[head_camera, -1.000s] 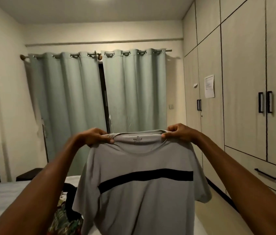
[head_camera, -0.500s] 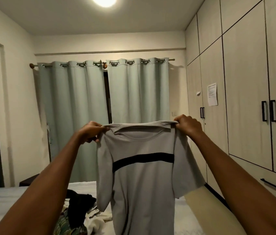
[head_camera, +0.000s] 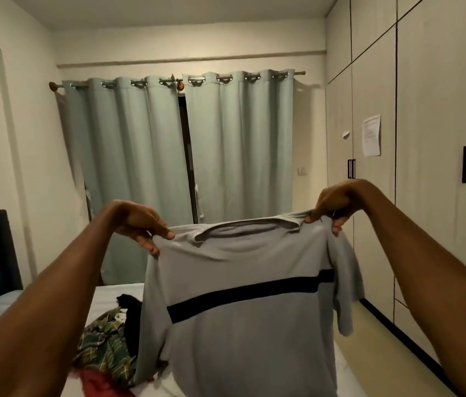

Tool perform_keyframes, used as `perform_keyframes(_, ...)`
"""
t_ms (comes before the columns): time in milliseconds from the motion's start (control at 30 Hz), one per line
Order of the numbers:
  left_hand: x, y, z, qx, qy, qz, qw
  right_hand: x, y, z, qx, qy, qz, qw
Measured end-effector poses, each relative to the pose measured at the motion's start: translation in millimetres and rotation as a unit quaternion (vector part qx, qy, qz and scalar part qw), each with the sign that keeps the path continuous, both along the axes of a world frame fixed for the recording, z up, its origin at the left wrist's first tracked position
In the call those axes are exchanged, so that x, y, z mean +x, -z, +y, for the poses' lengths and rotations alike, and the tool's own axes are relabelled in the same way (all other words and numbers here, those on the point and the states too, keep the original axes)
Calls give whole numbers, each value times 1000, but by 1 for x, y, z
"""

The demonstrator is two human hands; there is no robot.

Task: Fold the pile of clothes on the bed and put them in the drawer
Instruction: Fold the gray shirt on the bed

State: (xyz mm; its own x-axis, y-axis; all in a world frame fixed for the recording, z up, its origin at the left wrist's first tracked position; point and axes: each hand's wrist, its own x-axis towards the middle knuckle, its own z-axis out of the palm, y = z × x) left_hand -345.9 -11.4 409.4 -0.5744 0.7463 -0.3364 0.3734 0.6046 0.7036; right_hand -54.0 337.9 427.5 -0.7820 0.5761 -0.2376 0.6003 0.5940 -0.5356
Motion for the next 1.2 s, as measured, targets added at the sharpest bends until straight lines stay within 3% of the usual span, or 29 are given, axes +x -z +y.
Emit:
perform_keyframes(167,-29,35,20,-118,12,-33,992,-27,40,32,-6,-44,-109,993)
perform_keyframes(333,-76,87,75,-90,-77,23,993,-100,88,79,-15,9,-172,985)
perform_keyframes(433,-121,112,123,6,-155,170,973,-157,110,113,60,62,-59,995)
perform_keyframes(500,-144,113,148,73,-204,322,922,-188,108,125,196,94,86,972)
perform_keyframes(533,-157,107,164,117,-227,356,899,-206,100,135,243,110,160,950)
perform_keyframes(600,-175,82,186,201,-265,377,864,-234,74,148,298,130,280,903)
perform_keyframes(733,-199,10,213,315,-298,410,802,-260,3,162,366,142,409,824)
perform_keyframes(833,-201,-24,217,361,-303,429,770,-258,-26,171,401,145,451,784)
perform_keyframes(933,-196,-27,215,375,-299,439,760,-245,-28,174,405,139,463,776)
perform_keyframes(1067,-172,15,200,354,-279,445,773,-213,11,159,392,139,443,794)
perform_keyframes(1200,-120,101,164,311,-241,436,810,-159,100,126,353,143,397,835)
